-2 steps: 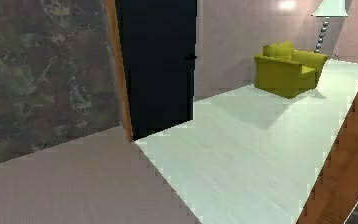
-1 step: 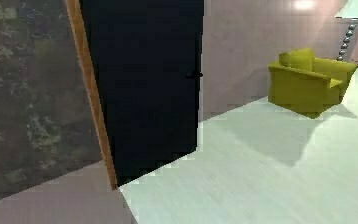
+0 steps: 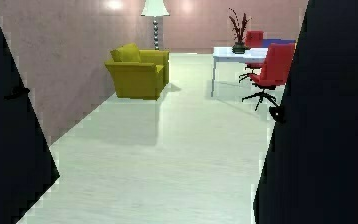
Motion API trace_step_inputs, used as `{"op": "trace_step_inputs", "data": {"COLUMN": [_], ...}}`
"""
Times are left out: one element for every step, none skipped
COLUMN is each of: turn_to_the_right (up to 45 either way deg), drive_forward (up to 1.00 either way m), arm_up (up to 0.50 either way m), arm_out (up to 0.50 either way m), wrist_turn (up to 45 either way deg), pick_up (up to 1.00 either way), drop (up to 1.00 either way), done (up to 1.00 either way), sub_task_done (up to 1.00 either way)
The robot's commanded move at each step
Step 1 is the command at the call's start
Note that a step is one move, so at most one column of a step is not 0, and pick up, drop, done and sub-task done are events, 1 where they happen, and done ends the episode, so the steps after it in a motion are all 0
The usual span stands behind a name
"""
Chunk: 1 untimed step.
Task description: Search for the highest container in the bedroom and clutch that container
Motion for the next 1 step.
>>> {"op": "trace_step_inputs", "data": {"turn_to_the_right": [3.0], "drive_forward": [0.0], "arm_up": [0.0], "arm_out": [0.0], "wrist_turn": [0.0], "pick_up": [0.0], "drop": [0.0], "done": [0.0], "sub_task_done": [0.0]}}
